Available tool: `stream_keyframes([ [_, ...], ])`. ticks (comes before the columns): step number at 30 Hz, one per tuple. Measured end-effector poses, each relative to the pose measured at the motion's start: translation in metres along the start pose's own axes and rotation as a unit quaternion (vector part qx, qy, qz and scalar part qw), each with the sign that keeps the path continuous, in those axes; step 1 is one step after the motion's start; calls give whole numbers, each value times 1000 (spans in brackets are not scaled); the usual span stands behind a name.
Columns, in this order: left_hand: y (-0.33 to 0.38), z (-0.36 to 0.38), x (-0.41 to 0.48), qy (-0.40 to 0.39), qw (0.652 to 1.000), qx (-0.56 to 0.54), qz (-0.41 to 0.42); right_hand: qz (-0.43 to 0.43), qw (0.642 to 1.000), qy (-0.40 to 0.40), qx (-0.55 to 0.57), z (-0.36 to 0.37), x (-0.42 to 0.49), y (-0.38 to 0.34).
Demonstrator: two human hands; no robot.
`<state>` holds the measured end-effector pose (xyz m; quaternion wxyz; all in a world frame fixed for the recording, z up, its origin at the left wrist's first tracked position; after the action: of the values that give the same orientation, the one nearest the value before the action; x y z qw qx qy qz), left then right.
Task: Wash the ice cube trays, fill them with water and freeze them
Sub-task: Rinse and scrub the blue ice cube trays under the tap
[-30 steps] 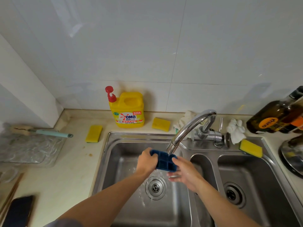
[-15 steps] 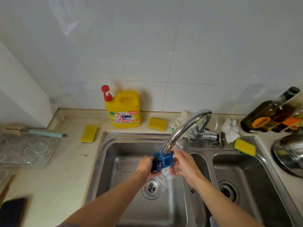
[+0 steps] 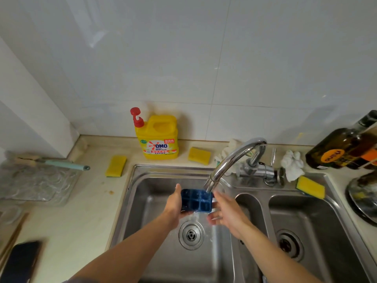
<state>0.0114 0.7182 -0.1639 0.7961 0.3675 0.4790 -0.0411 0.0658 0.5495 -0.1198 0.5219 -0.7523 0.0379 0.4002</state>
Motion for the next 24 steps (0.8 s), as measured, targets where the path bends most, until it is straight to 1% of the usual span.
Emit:
stream_keyframes([
  [3, -7, 15, -8, -45, 999, -15, -23, 27, 999, 32, -1, -19, 3, 13],
  [5, -10, 28, -13, -78, 997, 7, -16, 67, 996, 54, 21, -34, 5, 22],
  [7, -9, 38, -18, -89, 996, 27, 5, 85, 994, 58, 28, -40, 8, 24],
  [9, -4, 40, -19, -70, 996, 33, 32, 71, 996, 44, 25, -35, 9, 17],
  [11, 5, 32, -16, -23, 998, 23, 52, 46, 998, 23, 35, -24, 8, 7],
  [13, 15, 20, -12, 24, 998, 6, 58, 30, 998, -3, 46, -13, 7, -2],
  [15, 20, 13, -11, 48, 997, 1, 58, 22, 998, -23, 49, -9, 5, -5],
  [17, 18, 18, -15, 30, 998, 6, 55, 26, 999, -9, 46, -13, 5, -1],
  [19, 9, 29, -19, -12, 998, 25, 48, 48, 998, 26, 41, -22, 7, 6],
  [21, 0, 39, -21, -43, 996, 54, 49, 65, 997, 42, 22, -29, 9, 9],
  [24, -2, 40, -19, -32, 995, 73, 54, 59, 997, 33, 23, -32, 6, 6],
])
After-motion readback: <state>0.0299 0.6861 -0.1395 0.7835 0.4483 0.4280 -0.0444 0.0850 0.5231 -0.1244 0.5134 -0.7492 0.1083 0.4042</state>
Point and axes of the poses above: each hand's wrist, its own x-axis towards the middle knuckle, its own z-axis out of the palm, y = z × x, the point moved 3 cm from there along x, towards the middle knuckle, and after that the axes turned 10 degrees about -x, right-handed, at the moved point
